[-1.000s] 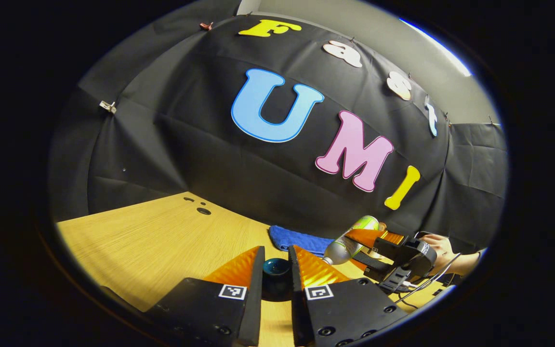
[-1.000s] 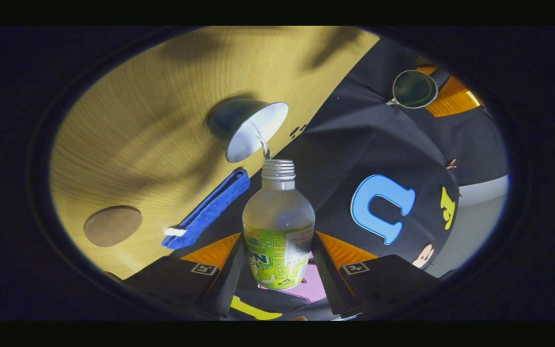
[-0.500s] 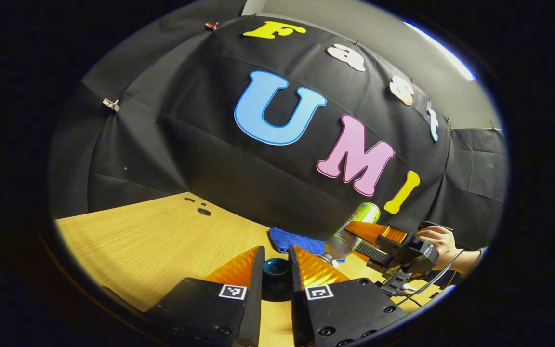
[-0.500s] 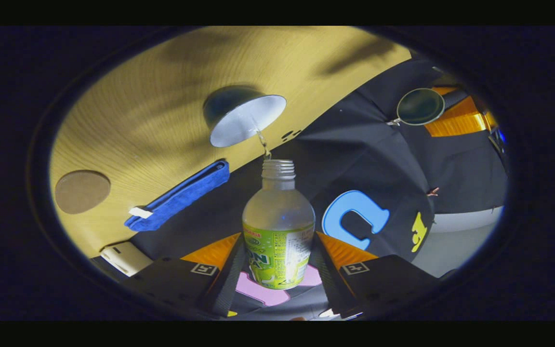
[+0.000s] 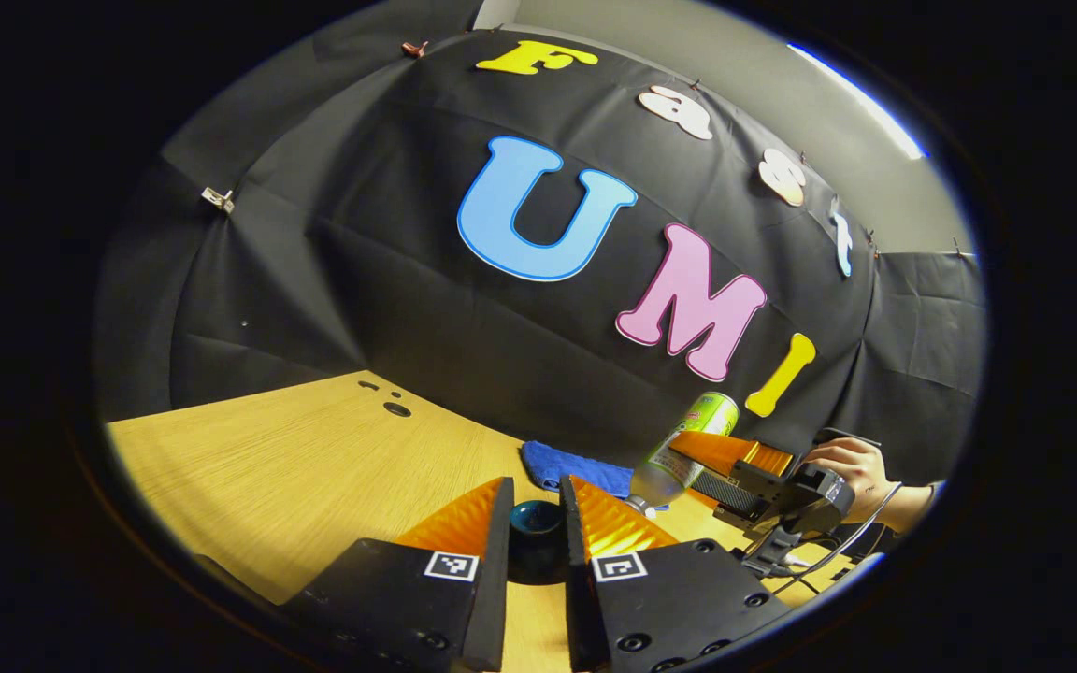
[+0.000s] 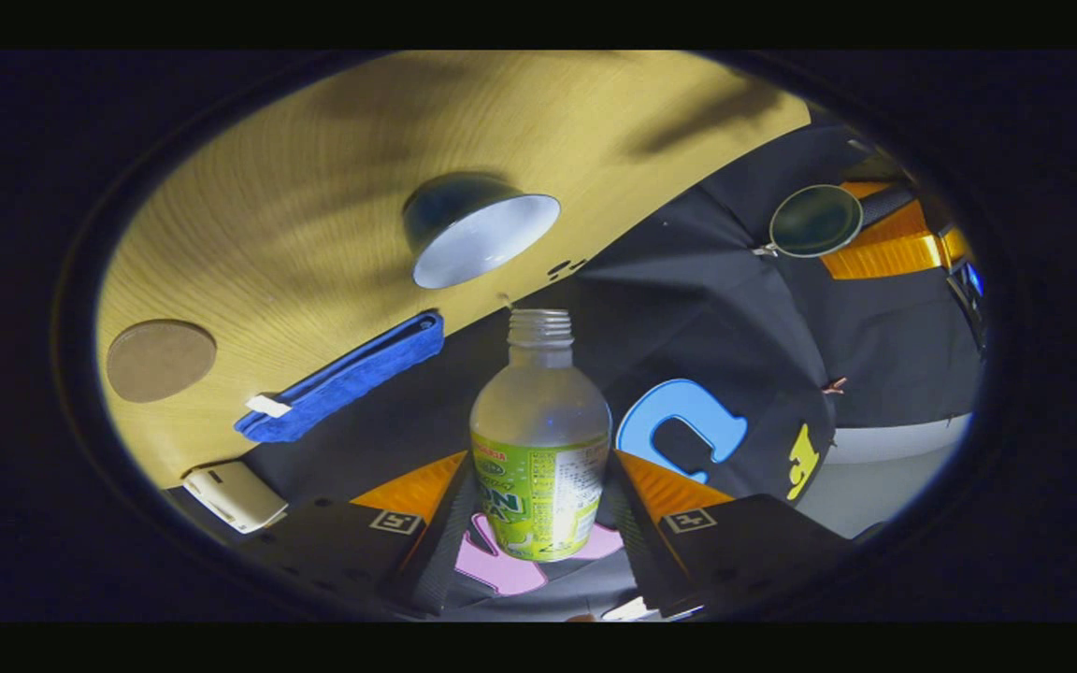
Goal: Open the teacup lid with one hand, grasp the water bottle and pour water into the teacup with the other hand; after pouring, place the water bottle on the coaster and then close the teacup lid.
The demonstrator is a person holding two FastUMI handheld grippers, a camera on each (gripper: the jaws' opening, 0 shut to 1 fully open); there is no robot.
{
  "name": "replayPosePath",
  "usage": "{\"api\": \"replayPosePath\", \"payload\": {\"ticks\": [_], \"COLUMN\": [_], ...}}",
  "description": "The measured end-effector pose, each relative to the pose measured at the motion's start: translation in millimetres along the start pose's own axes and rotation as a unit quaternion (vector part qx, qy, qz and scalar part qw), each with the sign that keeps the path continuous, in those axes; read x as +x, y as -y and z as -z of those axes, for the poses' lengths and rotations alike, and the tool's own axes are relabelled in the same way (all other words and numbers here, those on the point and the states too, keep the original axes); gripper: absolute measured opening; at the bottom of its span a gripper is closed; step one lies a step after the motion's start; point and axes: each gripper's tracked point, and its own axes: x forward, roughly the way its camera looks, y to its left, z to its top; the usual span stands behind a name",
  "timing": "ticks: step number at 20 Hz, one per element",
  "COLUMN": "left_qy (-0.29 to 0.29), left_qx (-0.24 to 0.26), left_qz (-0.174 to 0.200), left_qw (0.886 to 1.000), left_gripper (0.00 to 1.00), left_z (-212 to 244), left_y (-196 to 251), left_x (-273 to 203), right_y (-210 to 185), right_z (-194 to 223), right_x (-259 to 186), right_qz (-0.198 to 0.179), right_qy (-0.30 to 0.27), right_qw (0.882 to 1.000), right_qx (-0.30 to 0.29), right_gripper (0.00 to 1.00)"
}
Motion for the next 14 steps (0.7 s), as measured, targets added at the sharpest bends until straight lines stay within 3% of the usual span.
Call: {"api": "replayPosePath", "payload": {"ticks": [3, 5, 6, 8, 10, 14], "left_qy": [-0.001, -0.002, -0.002, -0.003, -0.006, -0.005], "left_qx": [-0.002, -0.002, -0.002, -0.001, 0.002, 0.006], "left_qz": [0.0, 0.0, -0.001, -0.002, -0.005, -0.012], "left_qw": [1.0, 1.0, 1.0, 1.0, 1.0, 1.0], "left_gripper": [0.3, 0.3, 0.3, 0.3, 0.3, 0.3], "left_z": [0, 0, 1, 2, 3, 2], "left_y": [0, -1, -1, -1, -3, -6], "left_x": [0, 0, 0, 1, 1, 2], "right_y": [-29, -45, -52, -62, -69, -77], "right_z": [-2, -9, -12, -22, -28, -20], "right_x": [1, -4, -8, -13, -14, -11], "right_qz": [-0.056, -0.082, -0.091, -0.112, -0.124, -0.121], "right_qy": [-0.004, -0.009, -0.011, -0.01, -0.01, -0.018], "right_qw": [0.989, 0.965, 0.948, 0.901, 0.845, 0.706], "right_qx": [0.138, 0.247, 0.304, 0.419, 0.52, 0.698], "right_gripper": [0.78, 0.78, 0.78, 0.78, 0.78, 0.78]}}
